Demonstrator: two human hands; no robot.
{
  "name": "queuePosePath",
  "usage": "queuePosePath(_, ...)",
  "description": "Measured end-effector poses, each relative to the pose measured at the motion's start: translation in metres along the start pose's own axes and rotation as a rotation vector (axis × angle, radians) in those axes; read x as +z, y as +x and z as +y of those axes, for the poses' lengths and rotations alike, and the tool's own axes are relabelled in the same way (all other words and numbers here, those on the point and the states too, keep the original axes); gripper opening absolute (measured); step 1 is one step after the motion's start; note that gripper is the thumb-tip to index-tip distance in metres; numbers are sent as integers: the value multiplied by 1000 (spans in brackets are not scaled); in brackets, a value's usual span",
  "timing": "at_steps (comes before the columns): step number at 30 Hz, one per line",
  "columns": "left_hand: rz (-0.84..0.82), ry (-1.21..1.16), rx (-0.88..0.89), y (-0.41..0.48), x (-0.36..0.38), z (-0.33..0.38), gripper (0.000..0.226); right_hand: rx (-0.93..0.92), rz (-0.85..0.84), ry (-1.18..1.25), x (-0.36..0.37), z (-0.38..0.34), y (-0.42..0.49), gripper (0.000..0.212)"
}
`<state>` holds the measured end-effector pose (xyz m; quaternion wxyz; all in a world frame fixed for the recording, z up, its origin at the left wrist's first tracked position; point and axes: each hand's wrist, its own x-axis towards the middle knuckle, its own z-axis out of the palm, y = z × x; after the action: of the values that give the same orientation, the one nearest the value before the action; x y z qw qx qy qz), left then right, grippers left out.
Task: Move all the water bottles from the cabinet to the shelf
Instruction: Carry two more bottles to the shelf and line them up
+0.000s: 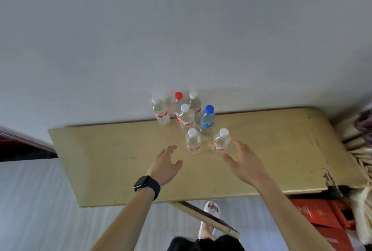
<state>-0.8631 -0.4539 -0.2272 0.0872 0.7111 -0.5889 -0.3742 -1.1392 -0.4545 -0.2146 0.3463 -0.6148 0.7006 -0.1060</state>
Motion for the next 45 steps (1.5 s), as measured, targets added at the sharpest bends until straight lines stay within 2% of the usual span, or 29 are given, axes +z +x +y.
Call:
queuePosePath(4, 12, -139, -37, 35, 11, 21, 77, 57, -1, 94, -1, -9, 49, 79)
queuePosePath(8, -22, -173, -6, 63, 18, 30, 84, 84, -90, 181, 7, -6, 80, 65)
queuePosePath(11, -97, -163, 36, 81, 20, 30, 77, 102, -115, 202, 13, 1, 91, 68)
queuePosePath(15, -99, -85, 122, 95, 19, 25, 55, 143, -82, 155, 22, -1, 93, 73)
queuePosePath(21, -123, 0, 67, 96, 22, 15, 56, 235, 53, 175, 49, -10, 81, 65)
queuePosePath(28, -164, -96, 165, 103, 30, 14, 49, 236, 99, 305, 63, -4, 80, 77)
queuePosePath(33, -145, -108, 181, 86, 22, 1, 42, 300, 151, 339, 66, -3, 51, 69)
queuePosePath(37, -197, -93, 173, 62, 13, -20, 41, 375, 248, 392, 77, -3, 9, 66)
queuePosePath(45, -289, -66, 337, 29, -4, -34, 35, 456, 417, 451, 99, -25, -78, 60)
